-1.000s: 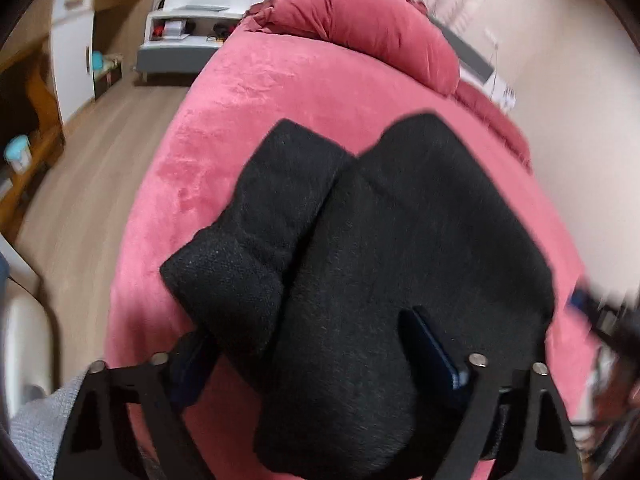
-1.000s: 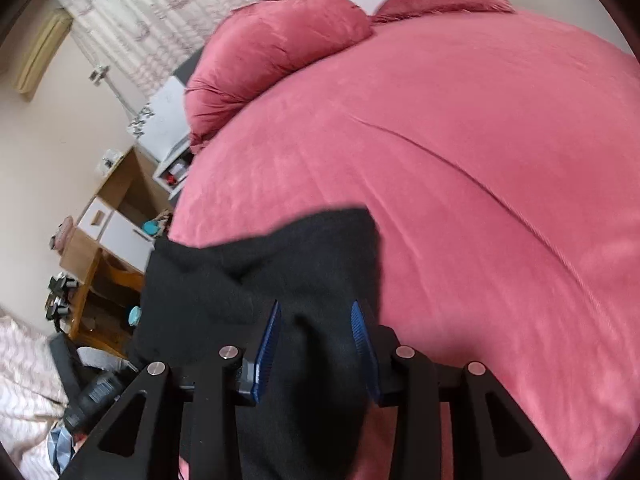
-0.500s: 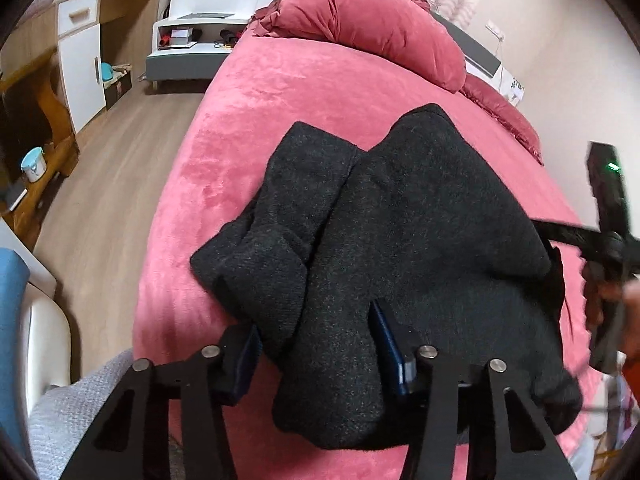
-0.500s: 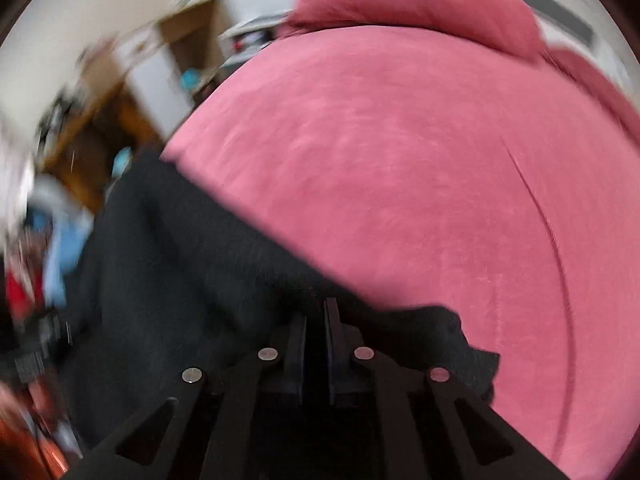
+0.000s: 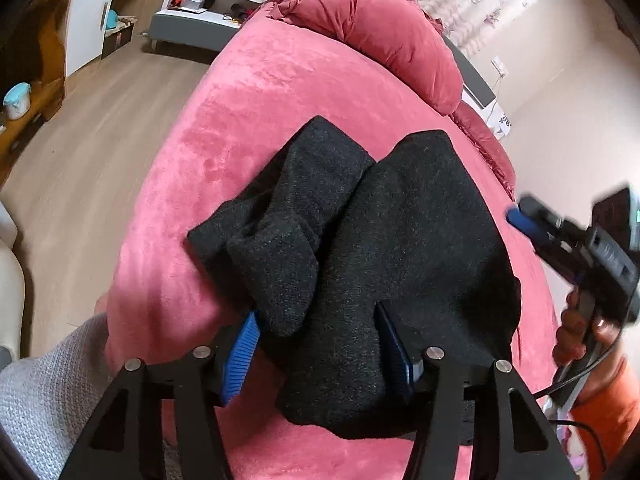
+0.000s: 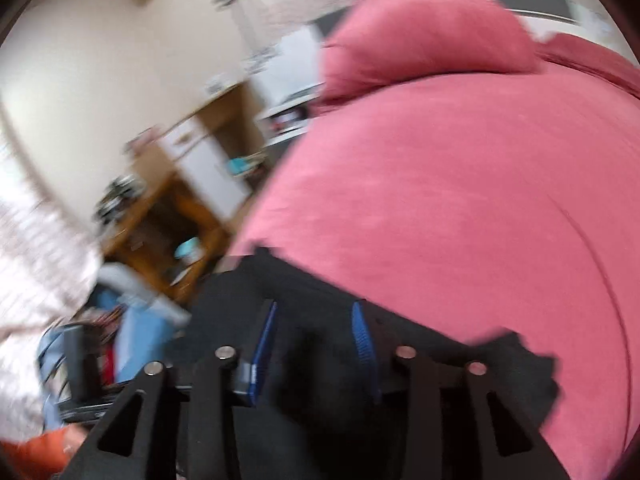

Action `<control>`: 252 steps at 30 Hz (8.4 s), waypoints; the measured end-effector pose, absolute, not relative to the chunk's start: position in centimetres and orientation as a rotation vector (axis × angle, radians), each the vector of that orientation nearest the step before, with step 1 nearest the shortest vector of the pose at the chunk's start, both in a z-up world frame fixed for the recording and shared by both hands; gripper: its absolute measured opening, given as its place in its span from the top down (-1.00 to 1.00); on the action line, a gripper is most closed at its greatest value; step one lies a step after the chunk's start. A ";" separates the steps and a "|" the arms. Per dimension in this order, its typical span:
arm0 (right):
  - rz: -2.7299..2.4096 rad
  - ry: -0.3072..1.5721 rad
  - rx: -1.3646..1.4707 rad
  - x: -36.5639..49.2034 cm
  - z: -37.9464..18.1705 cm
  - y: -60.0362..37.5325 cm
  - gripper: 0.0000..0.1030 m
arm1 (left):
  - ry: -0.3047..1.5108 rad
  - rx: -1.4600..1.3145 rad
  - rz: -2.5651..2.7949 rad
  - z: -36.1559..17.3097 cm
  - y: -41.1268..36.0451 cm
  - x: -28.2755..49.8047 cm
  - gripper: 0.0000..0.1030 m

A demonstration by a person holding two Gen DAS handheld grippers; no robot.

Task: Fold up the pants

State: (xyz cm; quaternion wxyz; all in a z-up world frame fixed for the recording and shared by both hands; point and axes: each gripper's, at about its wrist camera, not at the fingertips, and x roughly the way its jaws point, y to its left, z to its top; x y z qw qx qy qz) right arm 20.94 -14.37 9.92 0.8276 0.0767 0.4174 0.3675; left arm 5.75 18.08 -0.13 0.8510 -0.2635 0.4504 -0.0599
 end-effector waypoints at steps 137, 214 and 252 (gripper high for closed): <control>0.466 1.036 0.374 16.5 -0.7 -18.5 0.12 | 0.873 -0.058 -0.123 -0.2 14.2 12.6 -0.18; 0.001 0.668 0.106 -3.2 3.4 -23.0 -0.65 | 0.683 0.149 -0.033 1.2 -4.0 -0.3 -0.99; 0.036 0.703 0.092 -2.3 2.5 -21.6 -0.65 | 0.706 0.156 -0.089 0.6 -4.7 -0.6 -0.99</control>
